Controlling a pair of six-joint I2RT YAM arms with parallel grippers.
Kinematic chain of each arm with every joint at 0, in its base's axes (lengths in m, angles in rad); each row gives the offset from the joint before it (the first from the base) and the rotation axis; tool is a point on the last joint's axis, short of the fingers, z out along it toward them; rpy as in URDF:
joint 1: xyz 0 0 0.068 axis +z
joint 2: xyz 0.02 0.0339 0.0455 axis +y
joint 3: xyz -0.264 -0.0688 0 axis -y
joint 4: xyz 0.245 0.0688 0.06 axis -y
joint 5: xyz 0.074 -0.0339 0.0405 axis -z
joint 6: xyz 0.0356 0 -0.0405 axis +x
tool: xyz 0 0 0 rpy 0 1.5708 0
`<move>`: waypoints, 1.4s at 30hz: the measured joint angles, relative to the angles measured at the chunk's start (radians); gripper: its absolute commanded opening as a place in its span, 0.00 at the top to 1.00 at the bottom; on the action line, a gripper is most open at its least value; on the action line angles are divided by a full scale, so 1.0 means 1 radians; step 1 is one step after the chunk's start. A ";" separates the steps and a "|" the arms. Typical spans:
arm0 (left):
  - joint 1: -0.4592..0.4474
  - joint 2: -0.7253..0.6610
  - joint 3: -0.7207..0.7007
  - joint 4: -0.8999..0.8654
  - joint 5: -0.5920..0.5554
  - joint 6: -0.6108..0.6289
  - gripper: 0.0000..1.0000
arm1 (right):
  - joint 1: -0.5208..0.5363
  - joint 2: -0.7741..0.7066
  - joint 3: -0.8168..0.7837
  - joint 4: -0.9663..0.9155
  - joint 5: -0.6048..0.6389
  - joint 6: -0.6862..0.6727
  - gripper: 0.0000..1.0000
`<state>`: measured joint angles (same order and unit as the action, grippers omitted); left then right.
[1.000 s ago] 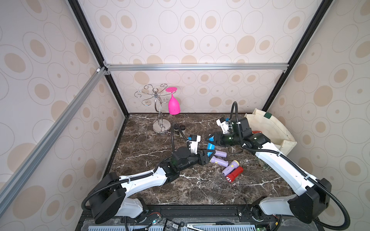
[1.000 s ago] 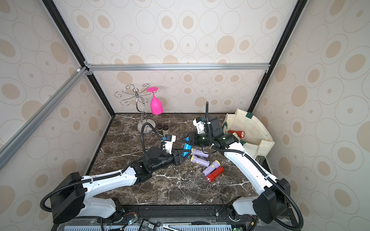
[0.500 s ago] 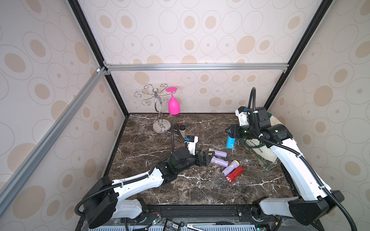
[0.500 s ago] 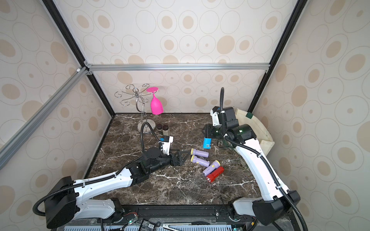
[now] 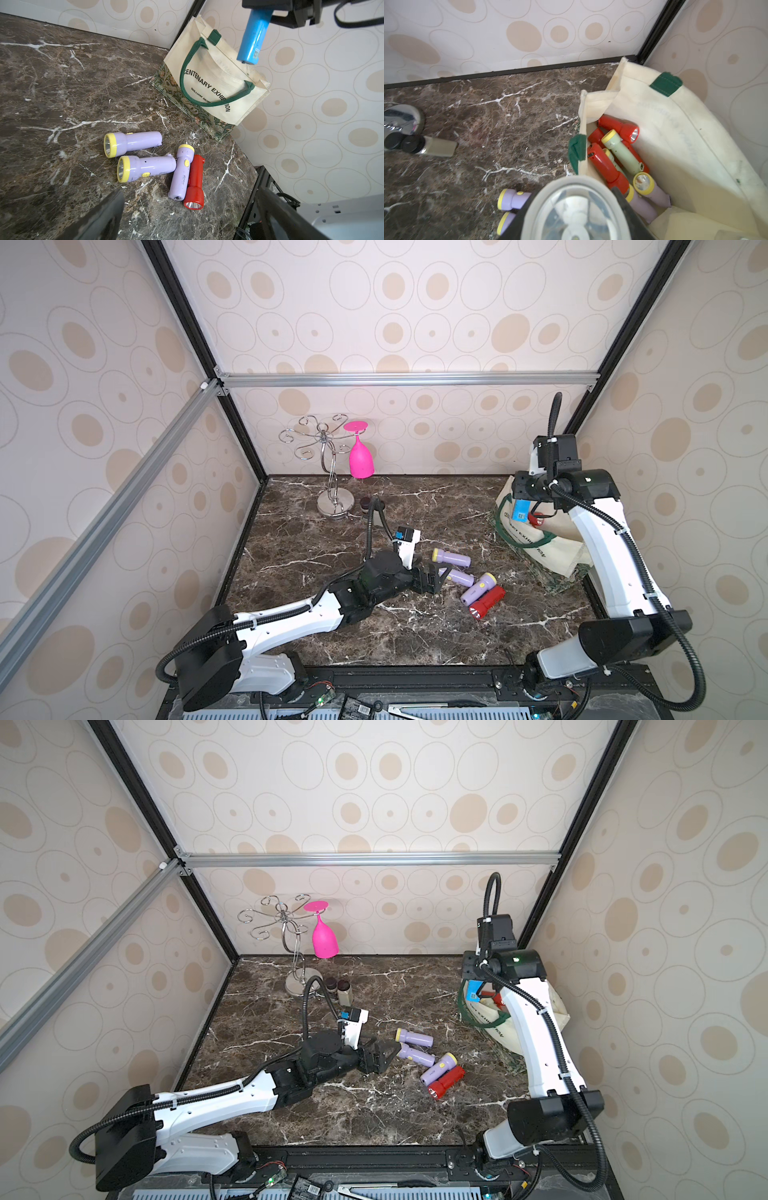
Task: Put the flashlights into the tote bags
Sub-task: Place the flashlight in the canvas bag.
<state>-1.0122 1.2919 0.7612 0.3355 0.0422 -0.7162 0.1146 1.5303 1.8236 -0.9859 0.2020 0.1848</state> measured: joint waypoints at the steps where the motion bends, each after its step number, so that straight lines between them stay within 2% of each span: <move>1: -0.005 0.006 0.001 0.000 0.000 0.001 0.00 | -0.013 0.016 0.013 0.000 0.013 -0.008 1.00; 10: -0.025 0.029 0.018 0.000 -0.004 0.005 0.00 | -0.154 0.204 0.096 0.005 0.068 -0.050 1.00; 13: -0.032 0.041 0.018 0.000 -0.006 0.005 0.01 | -0.157 0.254 0.094 0.007 0.087 -0.066 1.00; 17: -0.042 0.070 0.024 -0.002 -0.009 0.000 0.09 | -0.155 0.270 0.034 0.035 0.085 -0.071 1.00; 21: -0.055 0.114 0.061 -0.009 -0.010 -0.002 0.12 | -0.159 0.291 0.002 0.041 0.082 -0.071 0.95; 30: -0.098 0.212 0.113 -0.008 -0.006 -0.005 0.12 | -0.185 0.333 -0.019 0.059 0.056 -0.051 0.66; 35: -0.106 0.253 0.121 -0.009 -0.006 -0.011 0.12 | -0.188 0.331 -0.054 0.080 0.039 -0.032 0.41; 37: -0.108 0.270 0.134 -0.008 -0.007 -0.011 0.12 | -0.188 0.328 -0.057 0.080 0.017 -0.018 0.34; 42: -0.118 0.290 0.150 0.000 -0.002 -0.011 0.12 | -0.178 0.276 -0.059 0.082 -0.023 0.010 0.23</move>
<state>-1.1301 1.5822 0.9108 0.3359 0.0402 -0.7269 -0.0631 1.8061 1.7649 -0.9039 0.1791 0.1947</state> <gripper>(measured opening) 0.882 0.741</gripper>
